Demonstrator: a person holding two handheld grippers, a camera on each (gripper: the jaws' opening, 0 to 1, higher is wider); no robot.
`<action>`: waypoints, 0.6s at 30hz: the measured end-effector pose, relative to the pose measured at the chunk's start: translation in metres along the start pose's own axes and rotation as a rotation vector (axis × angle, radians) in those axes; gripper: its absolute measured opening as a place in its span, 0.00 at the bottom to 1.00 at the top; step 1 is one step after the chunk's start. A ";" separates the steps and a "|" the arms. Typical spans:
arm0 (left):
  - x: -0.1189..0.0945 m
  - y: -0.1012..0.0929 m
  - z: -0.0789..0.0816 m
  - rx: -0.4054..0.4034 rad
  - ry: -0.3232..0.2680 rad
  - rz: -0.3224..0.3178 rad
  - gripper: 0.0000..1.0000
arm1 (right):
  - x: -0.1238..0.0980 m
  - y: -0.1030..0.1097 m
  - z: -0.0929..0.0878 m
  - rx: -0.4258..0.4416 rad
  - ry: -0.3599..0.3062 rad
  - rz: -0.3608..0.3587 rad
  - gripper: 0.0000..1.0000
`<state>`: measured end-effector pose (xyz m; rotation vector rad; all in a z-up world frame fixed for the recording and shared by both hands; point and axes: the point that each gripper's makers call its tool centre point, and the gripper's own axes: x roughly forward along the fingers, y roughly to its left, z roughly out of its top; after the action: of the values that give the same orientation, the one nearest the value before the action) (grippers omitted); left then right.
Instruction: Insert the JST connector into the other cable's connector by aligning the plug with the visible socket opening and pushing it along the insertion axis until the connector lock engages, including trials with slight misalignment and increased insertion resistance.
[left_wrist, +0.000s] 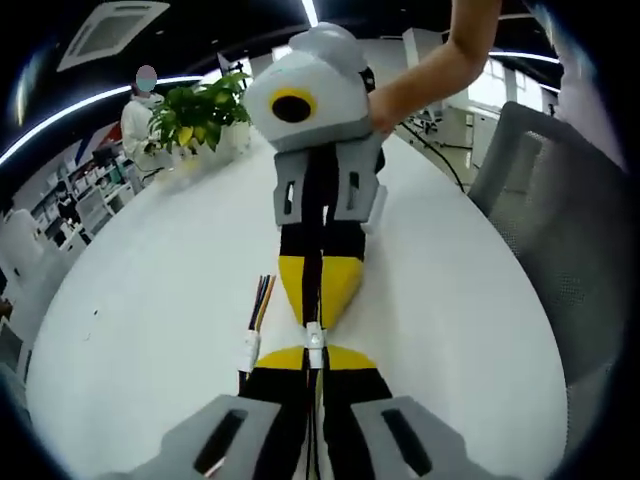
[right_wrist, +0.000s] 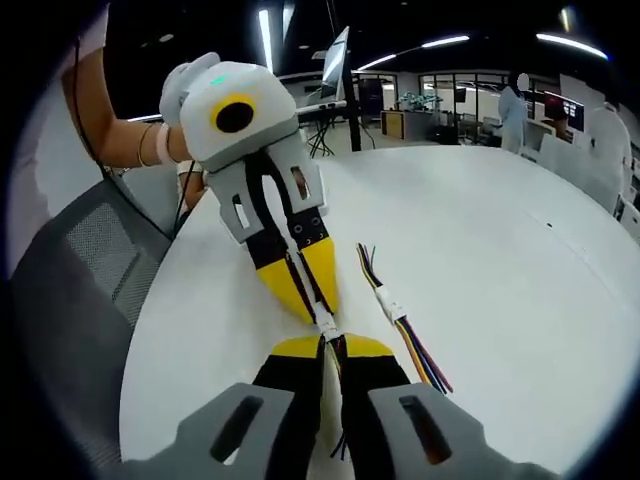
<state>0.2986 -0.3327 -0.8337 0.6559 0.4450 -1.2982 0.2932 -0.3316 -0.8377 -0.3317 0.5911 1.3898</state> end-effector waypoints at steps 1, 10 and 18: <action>0.000 0.000 -0.001 -0.003 0.001 0.001 0.00 | 0.000 0.000 0.000 -0.002 -0.001 -0.002 0.02; 0.003 0.016 -0.002 0.001 0.015 0.023 0.00 | 0.003 -0.012 0.007 -0.008 -0.020 -0.041 0.02; 0.007 0.021 -0.007 -0.002 0.031 0.013 0.00 | 0.008 -0.017 0.005 -0.009 -0.020 -0.053 0.03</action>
<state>0.3212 -0.3301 -0.8395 0.6774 0.4663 -1.2767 0.3116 -0.3253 -0.8401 -0.3381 0.5565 1.3439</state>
